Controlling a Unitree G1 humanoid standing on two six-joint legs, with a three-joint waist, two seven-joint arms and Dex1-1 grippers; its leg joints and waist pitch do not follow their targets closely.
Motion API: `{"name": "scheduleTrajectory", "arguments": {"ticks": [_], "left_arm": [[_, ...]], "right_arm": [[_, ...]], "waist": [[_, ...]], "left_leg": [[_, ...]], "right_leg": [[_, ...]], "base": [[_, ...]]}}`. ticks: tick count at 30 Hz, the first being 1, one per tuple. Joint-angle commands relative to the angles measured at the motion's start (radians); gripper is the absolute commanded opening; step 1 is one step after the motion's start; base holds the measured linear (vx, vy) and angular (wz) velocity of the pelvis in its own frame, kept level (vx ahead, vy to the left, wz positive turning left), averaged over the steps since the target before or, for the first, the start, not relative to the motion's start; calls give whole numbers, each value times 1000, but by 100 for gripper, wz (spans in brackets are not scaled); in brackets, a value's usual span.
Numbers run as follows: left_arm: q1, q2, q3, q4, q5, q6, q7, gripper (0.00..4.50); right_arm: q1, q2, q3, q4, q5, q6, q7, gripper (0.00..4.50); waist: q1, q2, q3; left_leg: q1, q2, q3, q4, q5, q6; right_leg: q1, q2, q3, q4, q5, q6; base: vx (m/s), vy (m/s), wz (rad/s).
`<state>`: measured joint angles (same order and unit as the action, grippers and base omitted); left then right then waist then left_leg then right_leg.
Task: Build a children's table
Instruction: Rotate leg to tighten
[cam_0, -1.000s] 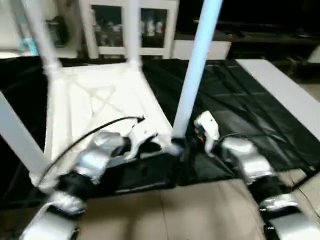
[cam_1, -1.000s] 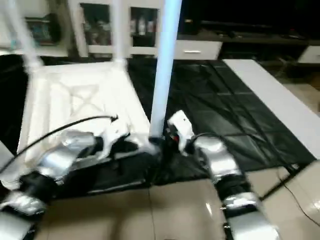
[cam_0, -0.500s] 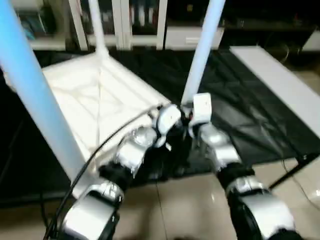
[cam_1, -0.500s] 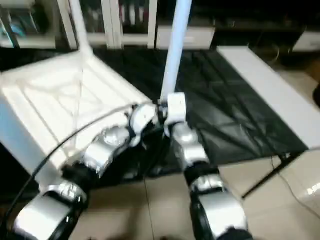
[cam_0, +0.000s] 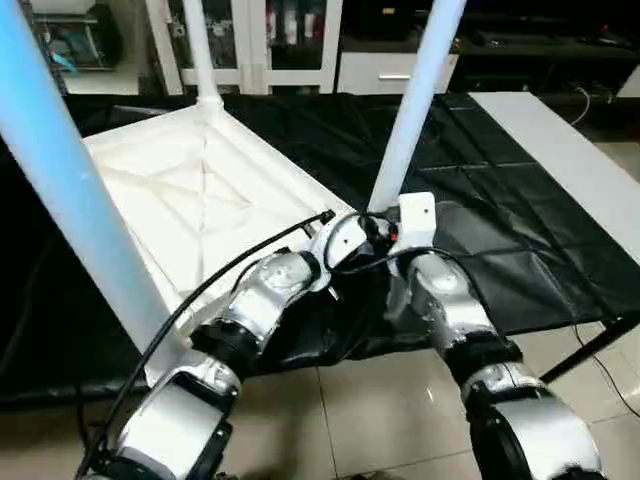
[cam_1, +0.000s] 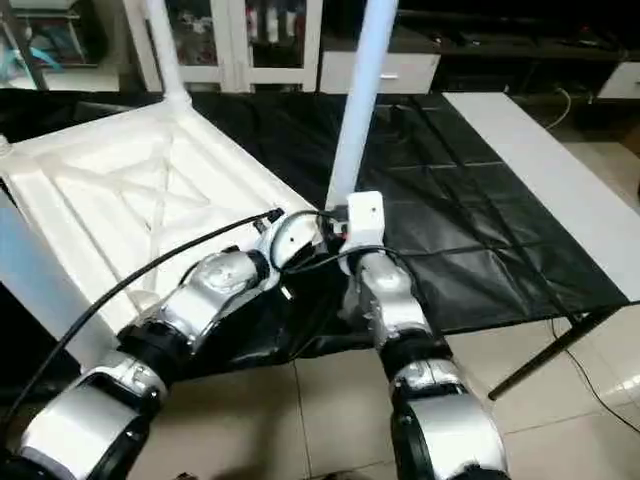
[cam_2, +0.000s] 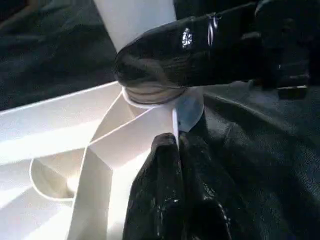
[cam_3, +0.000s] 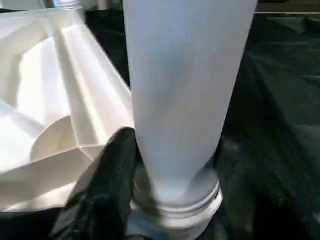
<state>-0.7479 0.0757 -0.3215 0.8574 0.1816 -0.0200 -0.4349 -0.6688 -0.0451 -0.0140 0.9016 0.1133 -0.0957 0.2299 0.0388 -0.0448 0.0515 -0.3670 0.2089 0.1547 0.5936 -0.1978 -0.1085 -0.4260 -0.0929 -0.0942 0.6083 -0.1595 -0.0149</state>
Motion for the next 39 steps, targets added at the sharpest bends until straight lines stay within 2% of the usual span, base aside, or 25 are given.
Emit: {"name": "scheduleTrajectory", "arguments": {"ticks": [1,3,6,9,11,14,16,17,18,20,21,22,23,24,26,28,30,31,33,34,35,36,37,38,39], "left_arm": [[-18,19,-9,16,15,-40,-27,0],[-24,24,-12,26,14,-62,-43,0],[-35,27,-11,48,8,-110,-78,0],[-43,28,-13,66,5,-156,-109,0],[-49,31,-19,78,9,-183,-127,0],[-73,32,-23,127,29,-238,-94,0],[-110,29,-17,183,55,-291,-10,0],[-114,29,-14,187,57,-293,3,0],[-138,26,1,213,65,-309,78,0],[-144,25,7,221,62,-313,84,0],[-156,22,28,232,42,-302,74,0],[-163,19,49,236,13,-286,45,20],[-163,18,54,235,6,-283,35,20],[-163,3,99,216,-55,-265,-12,20],[-163,-2,113,205,-75,-266,-27,35],[-145,-21,146,140,-150,-234,-115,59],[-131,-28,153,98,-187,-211,-159,59],[-66,-23,136,-50,-254,-101,-272,81],[-28,-9,116,-127,-266,-53,-318,92],[6,11,94,-189,-270,11,-353,101],[74,67,41,-308,-270,114,-428,101],[74,67,41,-308,-270,114,-428,108],[136,134,-12,-413,-258,190,-483,132],[169,175,-34,-468,-242,228,-506,137],[201,224,-47,-519,-201,274,-506,137]], "right_arm": [[44,-26,28,-92,-7,18,43,278],[74,-41,33,-157,-2,41,62,297],[134,-64,44,-263,-7,68,95,311],[182,-79,42,-351,4,106,112,311],[218,-95,46,-412,6,132,124,311],[284,-118,44,-505,13,177,124,311],[330,-127,41,-569,12,217,118,311],[334,-127,41,-573,11,219,117,311],[355,-129,42,-596,7,232,111,311],[361,-129,42,-605,6,238,111,311],[375,-128,43,-624,3,252,108,311],[388,-128,47,-650,0,270,106,316],[390,-129,47,-653,0,272,105,316],[402,-131,50,-680,-2,289,103,316],[406,-132,51,-691,-1,295,102,318],[412,-136,47,-706,1,303,104,318],[414,-138,46,-711,2,306,105,318],[418,-141,43,-723,9,311,113,318],[422,-145,45,-734,11,316,123,318],[425,-150,51,-743,12,319,135,318],[433,-165,63,-765,21,328,171,318],[433,-165,63,-765,21,328,171,318],[445,-188,82,-797,39,340,230,318],[456,-208,98,-826,56,351,279,318],[480,-245,122,-884,99,380,371,318]], "waist": [[4,6,-69],[4,4,-68],[5,5,-68],[6,4,-66],[9,4,-67],[14,2,-70],[17,1,-72],[17,1,-71],[18,0,-72],[19,-1,-72],[19,3,-71],[18,3,-69],[20,4,-69],[21,2,-68],[22,1,-70],[25,0,-69],[25,0,-69],[29,1,-67],[25,1,-67],[25,3,-68],[23,3,-66],[23,3,-66],[19,3,-65],[19,4,-67],[11,8,-59]], "left_leg": [[-1,16,14,-70,-140,81],[0,16,14,-72,-149,84],[3,16,14,-72,-168,76],[1,16,13,-75,-183,73],[4,18,12,-74,-180,72],[6,18,13,-71,-135,83],[4,17,12,-69,-108,93],[2,16,12,-70,-111,96],[5,17,12,-68,-123,95],[3,16,12,-68,-123,94],[3,15,12,-69,-125,92],[4,15,13,-69,-132,88],[5,14,14,-68,-130,88],[4,14,14,-69,-127,84],[4,14,13,-69,-125,86],[5,16,14,-68,-124,88],[6,18,15,-68,-123,88],[5,21,15,-69,-113,93],[5,22,18,-69,-117,98],[6,24,17,-70,-121,97],[6,24,19,-71,-127,93],[6,24,19,-71,-127,93],[5,24,18,-74,-149,83],[6,29,14,-77,-153,79],[4,26,20,-78,-173,75]], "right_leg": [[70,-47,50,-67,-135,-211],[71,-47,50,-71,-149,-206],[69,-47,51,-74,-173,-199],[69,-47,51,-78,-201,-189],[68,-47,52,-78,-194,-186],[69,-45,53,-67,-107,-200],[74,-47,53,-63,-68,-204],[75,-46,52,-65,-73,-202],[74,-48,52,-66,-92,-199],[75,-49,52,-66,-101,-197],[74,-49,52,-69,-112,-196],[73,-48,52,-71,-126,-196],[73,-48,53,-72,-127,-195],[73,-49,53,-70,-123,-201],[73,-48,52,-68,-110,-211],[74,-52,53,-66,-104,-225],[72,-52,53,-64,-97,-233],[73,-54,54,-60,-77,-252],[73,-51,53,-60,-80,-255],[74,-51,54,-59,-90,-249],[73,-49,55,-60,-102,-240],[73,-49,55,-60,-102,-240],[74,-48,54,-64,-147,-215],[78,-50,54,-60,-150,-213],[69,-43,57,-68,-178,-194]], "base": [[0,0,0],[0,0,0],[0,0,0],[0,0,0],[0,0,0],[0,0,0],[0,0,0],[0,0,0],[0,0,0],[0,0,0],[0,0,0],[0,0,0],[0,0,0],[0,0,0],[0,0,0],[0,0,0],[0,0,0],[0,0,0],[0,0,0],[0,0,0],[0,0,0],[0,0,0],[0,0,0],[0,0,0],[0,0,0]]}}
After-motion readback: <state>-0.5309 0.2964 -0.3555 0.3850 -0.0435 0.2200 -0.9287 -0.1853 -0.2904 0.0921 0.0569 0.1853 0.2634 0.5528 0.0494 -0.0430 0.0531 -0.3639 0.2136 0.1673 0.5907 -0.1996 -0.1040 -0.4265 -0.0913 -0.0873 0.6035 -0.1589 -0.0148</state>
